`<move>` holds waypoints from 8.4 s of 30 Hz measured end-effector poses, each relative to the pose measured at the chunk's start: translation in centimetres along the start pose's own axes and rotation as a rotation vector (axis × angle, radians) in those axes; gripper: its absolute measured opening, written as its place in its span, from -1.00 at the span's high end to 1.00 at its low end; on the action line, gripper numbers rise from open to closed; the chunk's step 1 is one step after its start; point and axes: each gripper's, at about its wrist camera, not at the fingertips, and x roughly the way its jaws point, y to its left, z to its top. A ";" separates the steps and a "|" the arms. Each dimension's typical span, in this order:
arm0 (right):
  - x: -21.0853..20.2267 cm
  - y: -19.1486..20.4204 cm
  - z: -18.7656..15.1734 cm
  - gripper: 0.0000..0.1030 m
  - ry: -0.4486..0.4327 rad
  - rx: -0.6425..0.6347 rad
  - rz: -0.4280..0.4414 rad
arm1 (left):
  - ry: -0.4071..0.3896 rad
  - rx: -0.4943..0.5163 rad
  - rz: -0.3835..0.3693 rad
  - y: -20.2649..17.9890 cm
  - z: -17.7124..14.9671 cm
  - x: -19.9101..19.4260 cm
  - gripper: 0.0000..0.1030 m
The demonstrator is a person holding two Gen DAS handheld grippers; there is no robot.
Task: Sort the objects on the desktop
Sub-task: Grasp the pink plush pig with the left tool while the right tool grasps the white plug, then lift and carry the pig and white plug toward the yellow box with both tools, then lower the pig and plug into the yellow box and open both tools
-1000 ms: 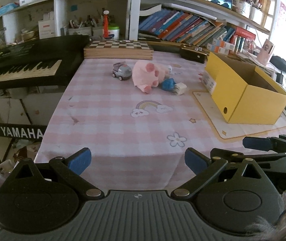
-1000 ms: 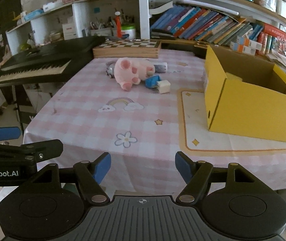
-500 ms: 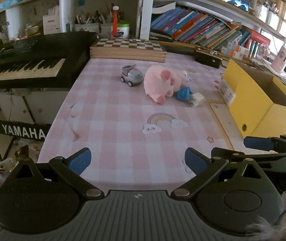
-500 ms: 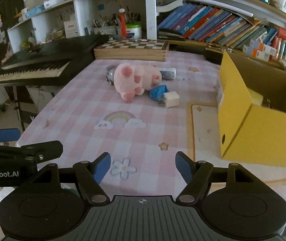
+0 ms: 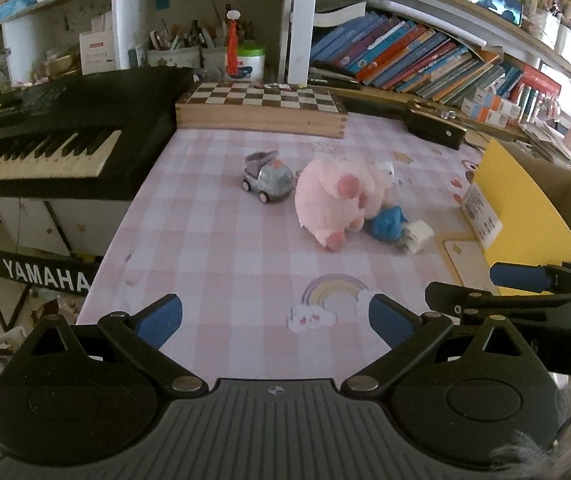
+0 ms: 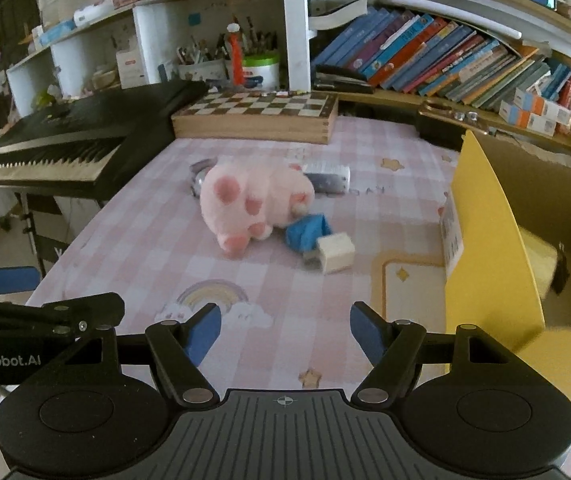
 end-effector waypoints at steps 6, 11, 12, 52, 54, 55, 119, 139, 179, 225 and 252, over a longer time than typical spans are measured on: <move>1.5 -1.2 2.3 -0.42 -0.025 0.012 0.001 | -0.024 0.011 0.019 -0.4 2.1 1.5 -0.95; 2.9 -2.0 3.7 -0.42 -0.021 0.015 0.006 | -0.026 -0.002 0.035 -0.4 3.2 2.8 -0.95; 3.2 -2.1 3.9 -0.42 -0.018 0.015 0.007 | -0.024 -0.004 0.039 -0.4 3.4 3.1 -0.95; 11.1 -3.6 4.0 0.14 0.134 -0.058 0.023 | 0.171 0.253 -0.216 -5.3 8.7 16.6 -0.35; 10.9 -3.7 4.1 0.14 0.135 -0.051 0.026 | 0.168 0.251 -0.217 -5.2 8.6 16.2 -0.26; 10.8 -3.7 4.1 0.14 0.131 -0.049 0.026 | 0.165 0.240 -0.219 -5.1 8.7 15.9 -0.24; -11.6 3.4 -8.1 0.14 -0.003 0.129 -0.059 | 0.070 0.060 -0.461 1.5 -6.1 -10.1 -0.24; -14.7 0.9 -12.5 0.14 0.040 0.284 -0.195 | 0.177 0.204 -0.608 -3.3 -7.9 -9.6 -0.24; -16.1 -15.2 -14.8 0.14 0.117 0.446 -0.302 | 0.310 0.373 -0.757 -21.8 -7.0 -4.7 -0.24; 0.5 -25.9 3.0 0.14 0.208 -0.326 -0.078 | 0.088 0.615 -0.392 -34.3 9.1 9.1 -0.26; 0.2 -25.0 3.2 -0.23 0.278 -0.441 -0.017 | 0.123 0.579 -0.350 -33.4 9.9 8.6 -0.72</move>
